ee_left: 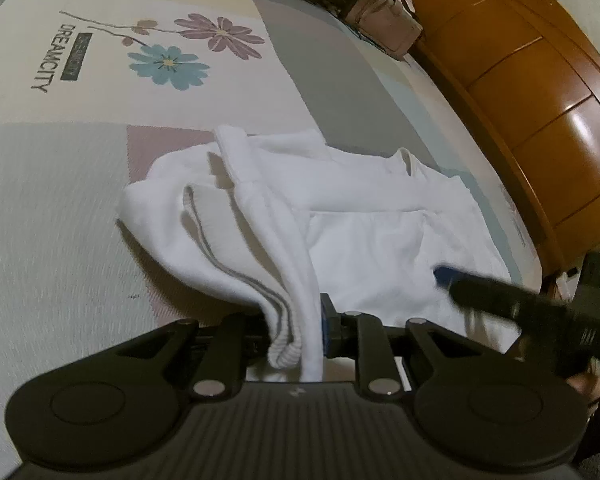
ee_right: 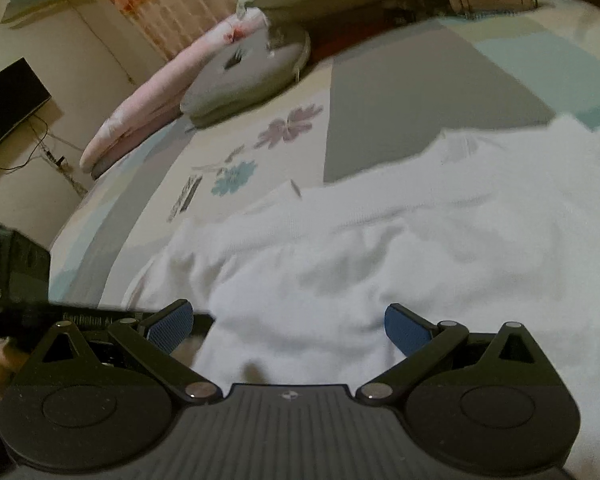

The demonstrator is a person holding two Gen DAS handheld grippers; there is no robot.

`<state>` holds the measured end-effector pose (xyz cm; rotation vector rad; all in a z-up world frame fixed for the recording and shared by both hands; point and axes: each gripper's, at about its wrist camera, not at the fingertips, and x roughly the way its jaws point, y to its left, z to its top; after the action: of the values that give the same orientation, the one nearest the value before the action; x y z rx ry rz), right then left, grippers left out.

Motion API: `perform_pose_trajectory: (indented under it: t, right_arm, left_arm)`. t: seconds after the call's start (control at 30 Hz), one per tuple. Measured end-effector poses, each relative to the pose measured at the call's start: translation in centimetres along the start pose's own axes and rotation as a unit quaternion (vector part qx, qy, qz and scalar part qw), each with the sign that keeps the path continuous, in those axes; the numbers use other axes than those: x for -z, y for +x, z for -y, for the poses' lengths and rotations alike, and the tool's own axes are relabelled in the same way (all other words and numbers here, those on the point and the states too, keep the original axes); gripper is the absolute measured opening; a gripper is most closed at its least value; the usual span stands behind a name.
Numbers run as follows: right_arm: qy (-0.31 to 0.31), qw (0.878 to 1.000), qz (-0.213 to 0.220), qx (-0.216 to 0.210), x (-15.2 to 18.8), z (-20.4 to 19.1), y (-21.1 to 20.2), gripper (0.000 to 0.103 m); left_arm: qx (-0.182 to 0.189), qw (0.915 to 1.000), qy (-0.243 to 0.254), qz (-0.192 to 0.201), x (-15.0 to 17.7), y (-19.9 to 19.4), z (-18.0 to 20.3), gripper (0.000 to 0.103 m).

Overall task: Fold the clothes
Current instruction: 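Close the left tool on the sweatshirt side edge, then lift the gripped sweatshirt side with the left tool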

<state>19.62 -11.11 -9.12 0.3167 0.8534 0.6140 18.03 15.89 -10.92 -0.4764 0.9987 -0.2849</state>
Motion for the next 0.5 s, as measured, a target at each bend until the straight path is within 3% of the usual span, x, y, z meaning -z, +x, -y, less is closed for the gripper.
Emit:
perform_pose_trajectory:
  t: [0.27, 0.5]
  right_arm:
    - [-0.006, 1.000, 0.019, 0.018, -2.8, 1.1, 3.8, 0.103]
    - [-0.013, 1.000, 0.020, 0.018, -4.7, 0.6, 4.4, 0.103]
  left_arm:
    - [0.005, 1.0000, 0.003, 0.001, 0.1, 0.1, -0.2, 0.020]
    - [-0.001, 1.0000, 0.007, -0.003, -0.1, 0.2, 0.1, 0.020]
